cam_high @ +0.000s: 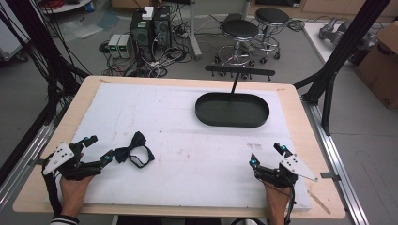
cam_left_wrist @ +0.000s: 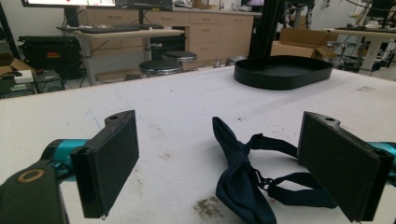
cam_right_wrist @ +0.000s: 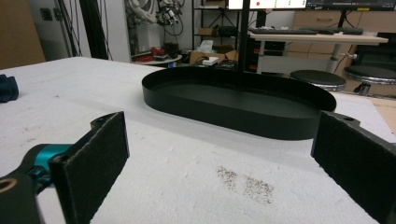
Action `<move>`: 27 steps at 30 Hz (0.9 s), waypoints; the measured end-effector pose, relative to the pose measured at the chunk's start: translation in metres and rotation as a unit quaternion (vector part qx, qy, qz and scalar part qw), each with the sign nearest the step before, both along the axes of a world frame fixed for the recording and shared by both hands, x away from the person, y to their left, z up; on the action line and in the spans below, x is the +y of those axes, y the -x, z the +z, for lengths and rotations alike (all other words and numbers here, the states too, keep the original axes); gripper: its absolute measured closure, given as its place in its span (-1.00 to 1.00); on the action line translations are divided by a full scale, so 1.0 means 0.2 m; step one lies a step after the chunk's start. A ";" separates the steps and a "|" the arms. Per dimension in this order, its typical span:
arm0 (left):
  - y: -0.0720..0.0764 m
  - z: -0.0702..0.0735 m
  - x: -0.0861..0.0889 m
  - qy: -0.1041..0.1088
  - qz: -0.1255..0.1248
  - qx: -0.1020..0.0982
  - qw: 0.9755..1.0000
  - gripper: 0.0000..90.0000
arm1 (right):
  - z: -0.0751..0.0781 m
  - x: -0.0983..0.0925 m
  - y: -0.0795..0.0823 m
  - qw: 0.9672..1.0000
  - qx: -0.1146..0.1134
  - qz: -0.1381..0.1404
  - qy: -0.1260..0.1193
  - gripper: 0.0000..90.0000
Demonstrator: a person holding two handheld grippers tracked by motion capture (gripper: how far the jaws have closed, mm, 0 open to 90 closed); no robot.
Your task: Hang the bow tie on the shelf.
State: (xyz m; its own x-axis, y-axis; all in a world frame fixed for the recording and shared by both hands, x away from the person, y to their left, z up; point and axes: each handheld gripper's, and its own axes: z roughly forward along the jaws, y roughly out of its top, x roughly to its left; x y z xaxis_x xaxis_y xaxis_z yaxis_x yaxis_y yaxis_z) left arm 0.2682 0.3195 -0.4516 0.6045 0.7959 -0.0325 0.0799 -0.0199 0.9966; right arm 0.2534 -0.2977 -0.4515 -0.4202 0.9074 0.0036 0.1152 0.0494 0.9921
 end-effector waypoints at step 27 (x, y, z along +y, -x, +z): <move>-0.01 0.00 0.01 0.004 0.005 0.007 1.000 -0.71 | 0.00 0.01 0.00 1.000 -0.002 0.006 0.010 -0.93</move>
State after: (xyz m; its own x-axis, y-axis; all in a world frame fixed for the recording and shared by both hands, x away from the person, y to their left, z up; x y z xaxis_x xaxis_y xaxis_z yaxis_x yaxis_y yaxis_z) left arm 0.2700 0.3208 -0.4509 0.5959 0.8016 -0.0475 0.0937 -0.0106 0.9955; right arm 0.2530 -0.2957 -0.4514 -0.4314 0.9020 -0.0162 0.1109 0.0709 0.9913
